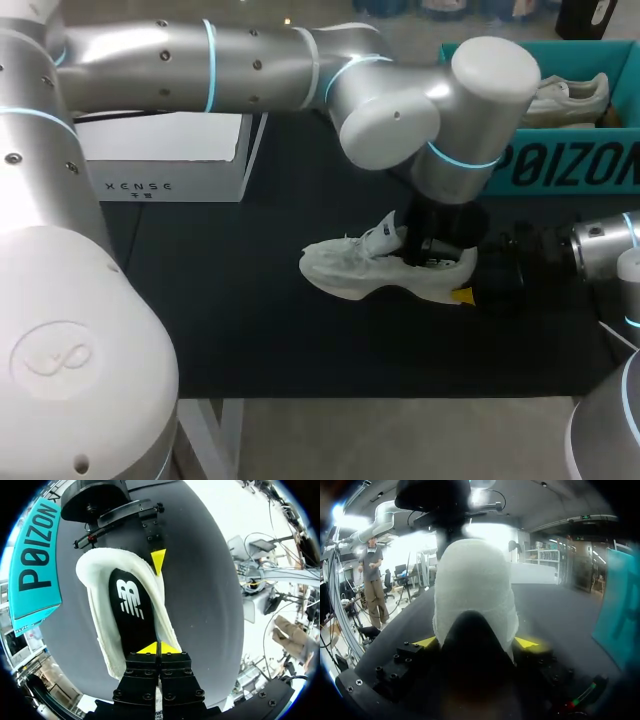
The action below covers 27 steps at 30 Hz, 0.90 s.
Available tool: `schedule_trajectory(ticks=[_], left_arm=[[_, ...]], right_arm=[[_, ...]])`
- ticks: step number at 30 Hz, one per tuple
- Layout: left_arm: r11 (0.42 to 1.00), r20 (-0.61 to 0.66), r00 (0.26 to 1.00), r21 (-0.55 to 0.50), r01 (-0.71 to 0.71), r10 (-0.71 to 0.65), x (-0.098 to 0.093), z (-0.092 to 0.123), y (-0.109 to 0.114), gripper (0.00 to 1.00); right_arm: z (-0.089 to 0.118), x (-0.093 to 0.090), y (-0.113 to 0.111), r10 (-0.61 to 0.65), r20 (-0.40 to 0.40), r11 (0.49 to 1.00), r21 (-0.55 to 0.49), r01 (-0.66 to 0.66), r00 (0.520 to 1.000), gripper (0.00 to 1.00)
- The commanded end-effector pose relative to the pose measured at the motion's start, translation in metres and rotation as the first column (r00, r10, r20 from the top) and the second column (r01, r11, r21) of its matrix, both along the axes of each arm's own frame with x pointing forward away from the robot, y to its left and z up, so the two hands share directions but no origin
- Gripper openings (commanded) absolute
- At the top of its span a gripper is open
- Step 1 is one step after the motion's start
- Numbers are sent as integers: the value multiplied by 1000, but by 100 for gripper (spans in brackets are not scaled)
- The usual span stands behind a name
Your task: Take the shoe out of the shoebox, open the shoe tongue, remove and reinsert the insole, then place the shoe into the shoebox
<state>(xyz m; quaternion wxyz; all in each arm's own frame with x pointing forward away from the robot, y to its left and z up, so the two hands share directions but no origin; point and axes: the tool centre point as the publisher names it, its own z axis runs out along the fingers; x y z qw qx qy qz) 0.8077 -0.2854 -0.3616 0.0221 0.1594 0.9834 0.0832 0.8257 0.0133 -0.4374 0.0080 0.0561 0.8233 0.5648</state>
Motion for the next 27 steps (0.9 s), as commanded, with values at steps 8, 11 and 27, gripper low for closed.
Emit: schedule_trajectory(ticks=[8, 11, 27], left_arm=[[1000, -8, 1000, 16, 25, -25, -2, -11, -4, 23], [999, -7, 1000, 21, 31, -31, -2, -13, -5, 32], [999, -25, 999, 20, 42, -41, 10, -32, -15, 30]], right_arm=[[-7, 2, 3, -1, -1, 1000, -1, 1, 1000, 0], [-7, 2, 3, -1, -1, 1000, -1, 1, 1000, 0], [-7, 2, 3, -1, -1, 1000, -1, 1, 1000, 0]])
